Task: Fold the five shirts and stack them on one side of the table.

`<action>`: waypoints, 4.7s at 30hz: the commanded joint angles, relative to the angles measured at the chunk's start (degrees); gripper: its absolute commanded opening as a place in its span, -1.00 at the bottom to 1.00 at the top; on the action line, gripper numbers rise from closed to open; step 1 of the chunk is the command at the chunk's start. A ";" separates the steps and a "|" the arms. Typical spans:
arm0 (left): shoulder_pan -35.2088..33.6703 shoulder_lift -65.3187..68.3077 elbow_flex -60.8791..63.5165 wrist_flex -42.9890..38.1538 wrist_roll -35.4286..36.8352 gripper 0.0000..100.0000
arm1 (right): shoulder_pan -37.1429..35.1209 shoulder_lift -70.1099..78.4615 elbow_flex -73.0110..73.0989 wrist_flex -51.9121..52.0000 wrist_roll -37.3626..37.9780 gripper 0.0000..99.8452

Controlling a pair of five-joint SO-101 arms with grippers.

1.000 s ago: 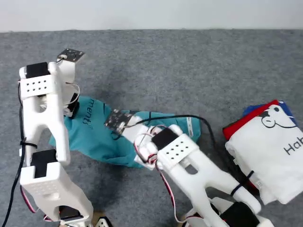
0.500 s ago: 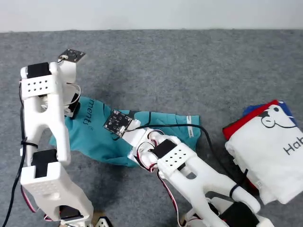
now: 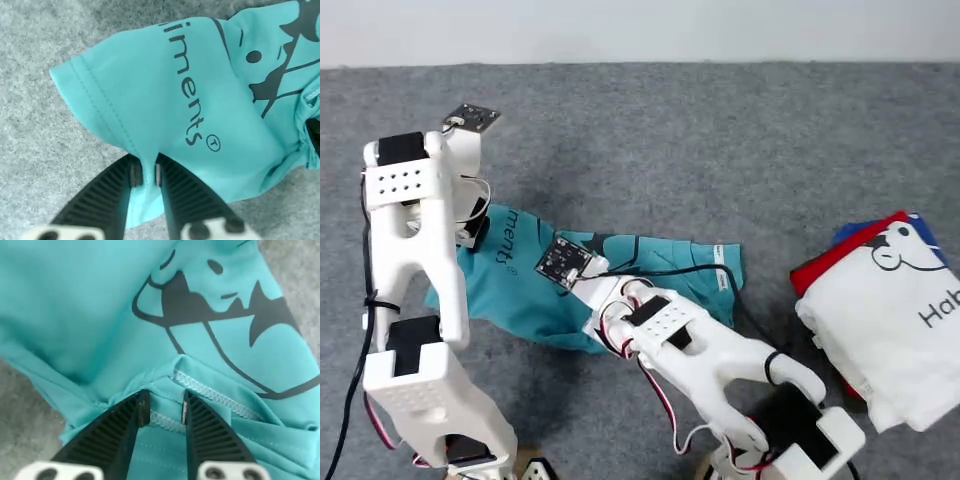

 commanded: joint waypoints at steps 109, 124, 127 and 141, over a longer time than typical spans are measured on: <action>32.09 14.42 -21.76 -2.73 9.67 -0.65 | 64.31 -34.51 -13.45 41.98 6.77 -0.77; 28.84 14.42 -9.10 -16.79 9.67 -0.65 | 55.16 -34.86 -13.89 41.63 6.68 -0.77; 24.88 14.42 -9.10 -16.79 9.67 -0.65 | 53.67 -34.86 -13.89 41.45 6.68 -0.77; 18.73 16.97 -9.45 -15.12 10.02 -0.65 | 50.51 -34.86 -13.89 40.84 6.59 -0.77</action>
